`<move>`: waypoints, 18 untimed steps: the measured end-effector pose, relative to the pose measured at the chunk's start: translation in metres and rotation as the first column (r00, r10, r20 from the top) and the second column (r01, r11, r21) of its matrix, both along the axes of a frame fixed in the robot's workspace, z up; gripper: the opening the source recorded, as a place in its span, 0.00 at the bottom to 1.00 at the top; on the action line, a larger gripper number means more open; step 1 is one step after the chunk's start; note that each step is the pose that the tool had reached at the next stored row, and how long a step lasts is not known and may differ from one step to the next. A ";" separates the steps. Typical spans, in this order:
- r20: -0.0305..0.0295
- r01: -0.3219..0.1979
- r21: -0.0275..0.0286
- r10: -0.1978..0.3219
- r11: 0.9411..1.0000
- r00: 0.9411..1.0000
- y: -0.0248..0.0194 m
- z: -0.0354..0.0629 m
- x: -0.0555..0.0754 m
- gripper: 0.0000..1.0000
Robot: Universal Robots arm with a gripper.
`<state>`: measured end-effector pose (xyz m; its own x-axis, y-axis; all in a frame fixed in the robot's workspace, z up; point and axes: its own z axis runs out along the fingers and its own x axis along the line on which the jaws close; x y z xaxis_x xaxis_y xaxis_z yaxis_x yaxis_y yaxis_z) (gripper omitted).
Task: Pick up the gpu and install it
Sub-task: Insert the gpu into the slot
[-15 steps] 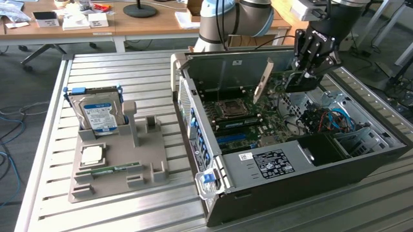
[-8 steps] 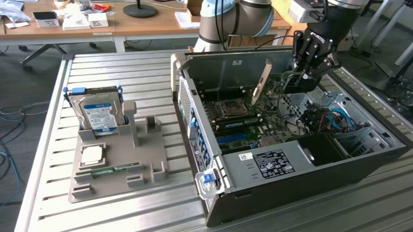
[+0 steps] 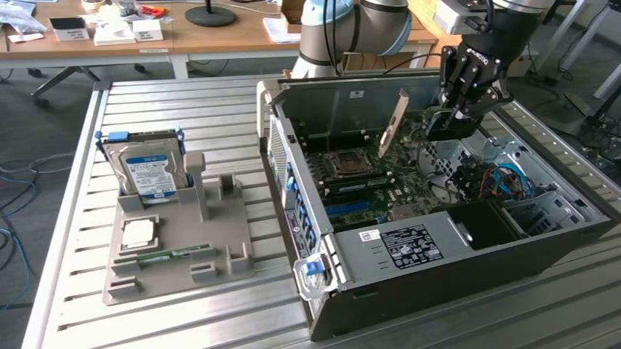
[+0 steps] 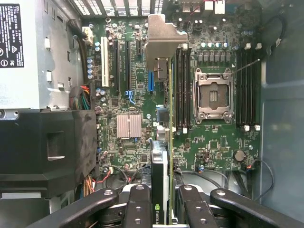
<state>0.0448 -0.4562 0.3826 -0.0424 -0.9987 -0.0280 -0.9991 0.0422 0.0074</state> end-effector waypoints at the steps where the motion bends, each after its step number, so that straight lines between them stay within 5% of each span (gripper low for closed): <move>1: 0.000 0.000 0.000 0.000 1.000 1.000 0.0000 0.0000 0.000 0.27; 18: 0.000 0.000 0.000 0.000 1.000 1.000 0.0000 -0.0031 -0.011 0.27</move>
<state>0.0334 -0.4562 0.3795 -0.0423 -0.9987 -0.0280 -0.9991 0.0421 0.0073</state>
